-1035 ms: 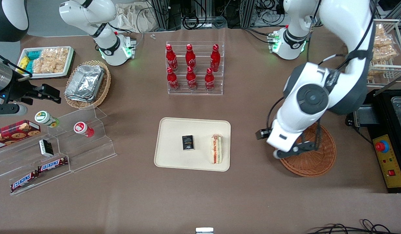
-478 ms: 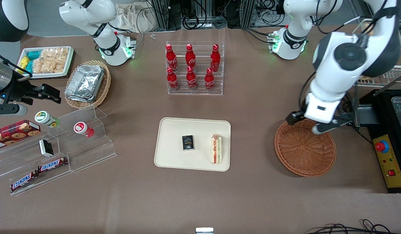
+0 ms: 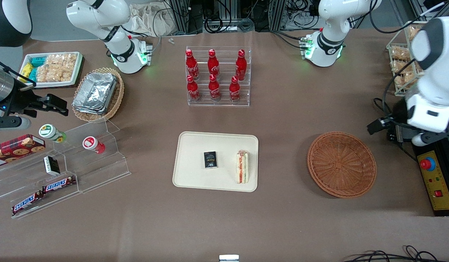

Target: Place sandwich from basket to tray

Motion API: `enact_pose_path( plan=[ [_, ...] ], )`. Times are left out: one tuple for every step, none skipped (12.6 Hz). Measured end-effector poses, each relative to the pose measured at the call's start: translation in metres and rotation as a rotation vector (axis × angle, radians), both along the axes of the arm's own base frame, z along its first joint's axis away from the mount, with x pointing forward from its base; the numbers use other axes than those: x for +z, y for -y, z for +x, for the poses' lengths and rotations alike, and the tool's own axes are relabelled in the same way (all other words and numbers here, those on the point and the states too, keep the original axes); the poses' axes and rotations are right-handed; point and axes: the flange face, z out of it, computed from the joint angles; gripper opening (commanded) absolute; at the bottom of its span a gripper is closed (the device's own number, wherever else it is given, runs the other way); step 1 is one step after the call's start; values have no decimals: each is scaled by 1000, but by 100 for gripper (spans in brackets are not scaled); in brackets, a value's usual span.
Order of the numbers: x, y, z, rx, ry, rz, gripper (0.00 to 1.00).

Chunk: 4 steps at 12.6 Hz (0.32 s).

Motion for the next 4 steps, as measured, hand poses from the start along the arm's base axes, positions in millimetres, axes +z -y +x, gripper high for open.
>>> enact_pose_path(
  plan=[
    [4,-19,0,-35,-12,-9,100],
    [11,-28,0,-51,-30,-12,100],
    [20,-30,3,-60,-45,-17,100],
    [26,-30,8,-64,-53,-24,100]
  ],
)
